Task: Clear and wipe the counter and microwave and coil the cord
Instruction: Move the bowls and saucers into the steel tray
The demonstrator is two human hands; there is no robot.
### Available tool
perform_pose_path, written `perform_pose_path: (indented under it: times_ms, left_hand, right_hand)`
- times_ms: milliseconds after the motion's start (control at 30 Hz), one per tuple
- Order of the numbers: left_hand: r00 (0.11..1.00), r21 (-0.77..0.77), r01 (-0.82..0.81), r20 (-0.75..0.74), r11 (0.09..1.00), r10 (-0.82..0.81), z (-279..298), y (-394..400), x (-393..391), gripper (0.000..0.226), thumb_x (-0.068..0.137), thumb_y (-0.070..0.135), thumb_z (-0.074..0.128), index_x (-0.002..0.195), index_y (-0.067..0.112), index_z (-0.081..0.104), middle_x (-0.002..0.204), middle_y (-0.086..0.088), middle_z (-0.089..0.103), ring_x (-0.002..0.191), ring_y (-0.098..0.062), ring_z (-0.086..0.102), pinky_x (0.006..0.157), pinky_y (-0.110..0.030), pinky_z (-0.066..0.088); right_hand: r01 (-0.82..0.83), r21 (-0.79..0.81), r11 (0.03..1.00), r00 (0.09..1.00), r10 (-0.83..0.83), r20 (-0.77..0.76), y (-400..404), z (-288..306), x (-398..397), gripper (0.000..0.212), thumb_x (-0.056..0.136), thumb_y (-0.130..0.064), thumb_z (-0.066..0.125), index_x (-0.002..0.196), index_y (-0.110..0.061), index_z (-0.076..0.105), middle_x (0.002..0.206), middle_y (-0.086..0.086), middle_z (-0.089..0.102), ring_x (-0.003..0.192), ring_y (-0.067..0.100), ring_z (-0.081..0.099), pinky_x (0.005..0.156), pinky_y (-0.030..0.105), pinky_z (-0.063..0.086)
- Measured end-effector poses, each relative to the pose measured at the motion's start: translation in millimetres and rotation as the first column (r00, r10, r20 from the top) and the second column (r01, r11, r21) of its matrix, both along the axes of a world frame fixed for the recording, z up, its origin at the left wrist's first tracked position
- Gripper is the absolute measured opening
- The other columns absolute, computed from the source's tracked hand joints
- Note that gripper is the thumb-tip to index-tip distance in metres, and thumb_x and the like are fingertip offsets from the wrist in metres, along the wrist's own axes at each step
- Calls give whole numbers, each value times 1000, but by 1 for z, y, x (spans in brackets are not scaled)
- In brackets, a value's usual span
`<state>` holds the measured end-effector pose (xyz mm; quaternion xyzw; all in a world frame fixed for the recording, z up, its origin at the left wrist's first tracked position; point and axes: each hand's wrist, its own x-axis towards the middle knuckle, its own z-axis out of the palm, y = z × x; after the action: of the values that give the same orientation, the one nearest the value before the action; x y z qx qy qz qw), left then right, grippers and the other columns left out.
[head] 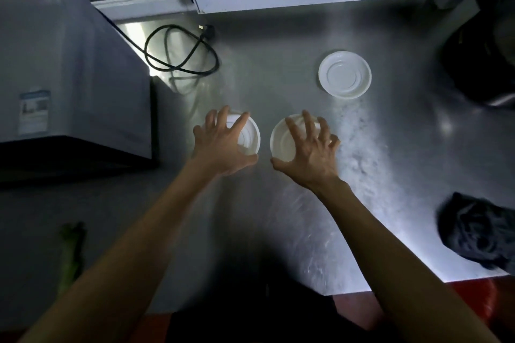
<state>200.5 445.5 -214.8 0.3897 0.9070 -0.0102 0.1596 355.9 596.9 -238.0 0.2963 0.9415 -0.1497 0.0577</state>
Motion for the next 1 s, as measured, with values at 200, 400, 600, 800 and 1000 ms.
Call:
perform_pose_path:
  times_ms: [200,400,600,800,1000]
  left_hand:
    - [999,-64,5,32,998,-3,4,-54,32,106,66,79,58,152,42,10,161,-7,6,146,-34,8,110,-59,26]
    - [998,-43,-47,45,998,49,6,-116,46,109,64,79,62,152,42,9,160,-8,6,146,-35,8,110,-60,26]
    - [993,32,-115,20,993,115,13,-192,48,110,63,79,64,153,41,11,161,-7,6,146,-35,9,111,-59,26]
    - [971,13,-239,30,971,238,20,-293,58,109,65,75,65,153,42,8,162,-4,2,147,-33,4,111,-63,21]
    - [939,31,-342,44,939,341,19,-413,74,106,64,77,58,151,44,9,161,-2,1,146,-34,1,111,-61,20]
  right_hand:
    - [-69,-13,998,997,70,30,-47,10,16,104,67,-77,62,153,-37,19,164,2,6,147,38,9,109,61,24]
    - [-140,-3,990,989,140,38,-91,17,17,102,69,-75,64,152,-37,19,164,2,5,147,37,7,110,60,22]
    - [-194,23,981,981,193,28,-154,31,5,102,69,-74,65,152,-37,20,164,1,6,146,38,8,110,61,23]
    - [-281,48,959,960,280,35,-242,39,1,101,70,-76,62,152,-39,17,165,0,4,147,37,6,109,61,25]
    - [-442,113,890,897,439,53,-345,40,-3,104,68,-79,56,154,-36,16,165,3,5,147,40,7,108,62,26]
